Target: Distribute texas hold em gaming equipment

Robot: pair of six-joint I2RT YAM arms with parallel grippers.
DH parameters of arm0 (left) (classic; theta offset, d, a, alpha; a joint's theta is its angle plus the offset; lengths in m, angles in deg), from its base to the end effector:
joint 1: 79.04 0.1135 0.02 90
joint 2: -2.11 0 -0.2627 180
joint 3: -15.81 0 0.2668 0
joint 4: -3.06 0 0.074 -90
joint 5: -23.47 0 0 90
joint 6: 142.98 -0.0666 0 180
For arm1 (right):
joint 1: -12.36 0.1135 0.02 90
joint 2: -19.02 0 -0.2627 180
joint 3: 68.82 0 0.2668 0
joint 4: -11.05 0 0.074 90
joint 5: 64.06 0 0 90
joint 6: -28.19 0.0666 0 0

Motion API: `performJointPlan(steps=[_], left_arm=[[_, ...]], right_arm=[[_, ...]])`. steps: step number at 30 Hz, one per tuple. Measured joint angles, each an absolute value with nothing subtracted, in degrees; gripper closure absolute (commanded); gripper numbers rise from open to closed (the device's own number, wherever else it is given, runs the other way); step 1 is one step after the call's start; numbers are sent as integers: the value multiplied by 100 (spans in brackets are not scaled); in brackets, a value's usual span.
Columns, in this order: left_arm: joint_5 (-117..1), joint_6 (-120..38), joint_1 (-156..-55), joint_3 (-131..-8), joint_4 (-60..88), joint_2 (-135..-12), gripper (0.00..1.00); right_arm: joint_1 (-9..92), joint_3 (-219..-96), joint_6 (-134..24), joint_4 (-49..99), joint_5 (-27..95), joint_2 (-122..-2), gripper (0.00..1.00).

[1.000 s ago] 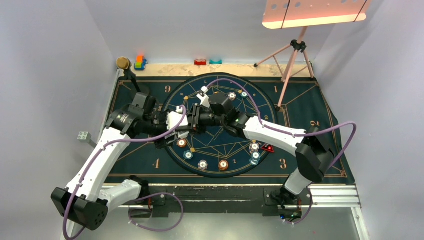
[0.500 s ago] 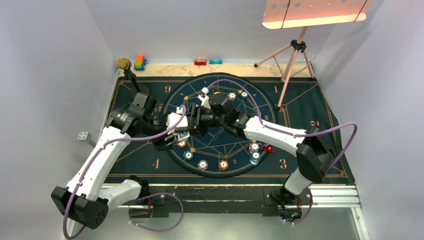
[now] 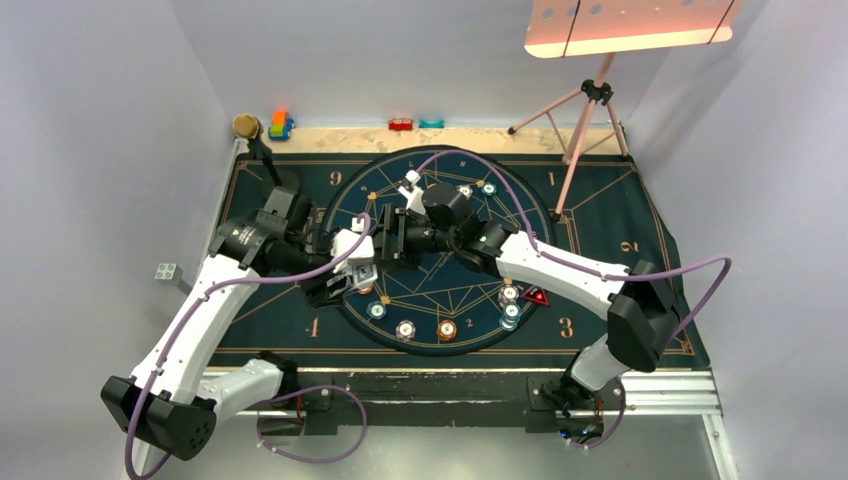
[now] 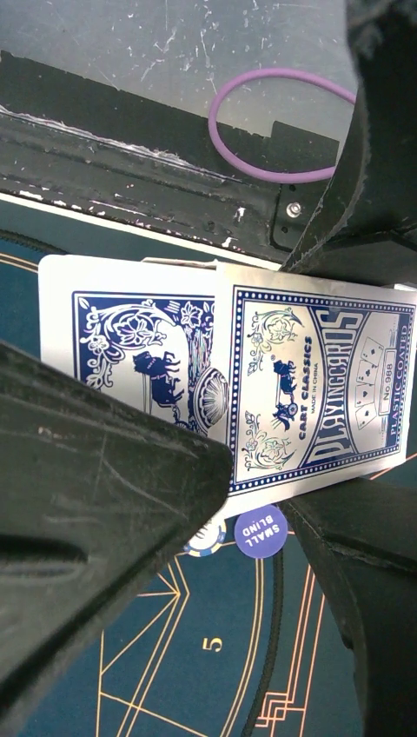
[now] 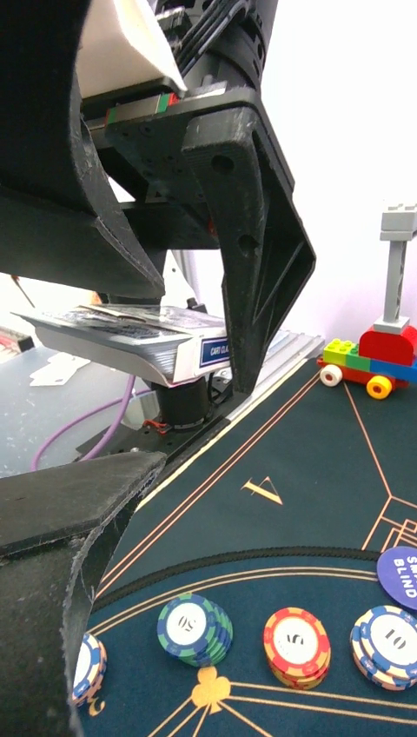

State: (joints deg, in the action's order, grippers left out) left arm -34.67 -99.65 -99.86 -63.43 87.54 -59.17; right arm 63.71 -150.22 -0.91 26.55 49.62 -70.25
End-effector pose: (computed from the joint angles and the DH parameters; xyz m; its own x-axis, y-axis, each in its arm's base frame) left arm 0.1741 -0.1038 0.3064 -0.2257 0.7468 -0.6256 0.9657 0.2563 -0.0424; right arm 0.2320 0.3329 0.2861 -0.9466 0.0975 -0.3072 -0.2434 0.4088 0.8796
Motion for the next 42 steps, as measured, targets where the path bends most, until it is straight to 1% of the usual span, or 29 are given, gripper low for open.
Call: performJointPlan(steps=[9, 17, 19, 23, 25, 26, 27, 28, 29, 31, 32, 34, 37, 42], left_arm=[[-3727, -10013, -9986, -6343, 8737, -5923, 90], [-3998, -10070, -10023, -6417, 8778, -6133, 90], [-3996, -10055, -10023, -6439, 8769, -6133, 89], [-3994, -10046, -10025, -6494, 8732, -6135, 88], [-3996, -10044, -10025, -6531, 8741, -6135, 85], [-3996, -10042, -10025, -6535, 8747, -6135, 80], [-3996, -10031, -10025, -6544, 8741, -6135, 68], [-3996, -10022, -10025, -6559, 8739, -6135, 54], [-4005, -10007, -10023, -6581, 8747, -6133, 38], [-4029, -10000, -10023, -6625, 8730, -6133, 18], [-4044, -9992, -10023, -6644, 8713, -6129, 11], [-4011, -9946, -10025, -6657, 8686, -6111, 5], [-3963, -9854, -10040, -6664, 8688, -6057, 1], [-3701, -9736, -10045, -6686, 8695, -5960, 0]], right_arm=[[6371, -15028, -342, 2799, 4973, -7027, 37], [6391, -15041, -373, 2576, 5236, -7148, 39], [6445, -15114, -331, 2450, 5303, -7292, 43], [6544, -15205, -213, 2218, 5419, -7558, 58], [6574, -15205, -76, 2096, 5448, -7633, 64], [6583, -15203, -30, 2028, 5463, -7650, 68], [6585, -15203, 51, 1936, 5476, -7652, 71], [6587, -15203, 53, 1923, 5478, -7652, 75], [6587, -15197, 121, 1873, 5500, -7652, 77], [6566, -15175, 243, 1774, 5533, -7652, 82], [6555, -15144, 327, 1704, 5539, -7648, 84], [6542, -15041, 357, 1580, 5546, -7648, 85], [6546, -14860, 372, 1499, 5550, -7646, 85], [6504, -14703, 375, 1455, 5568, -7637, 85]])
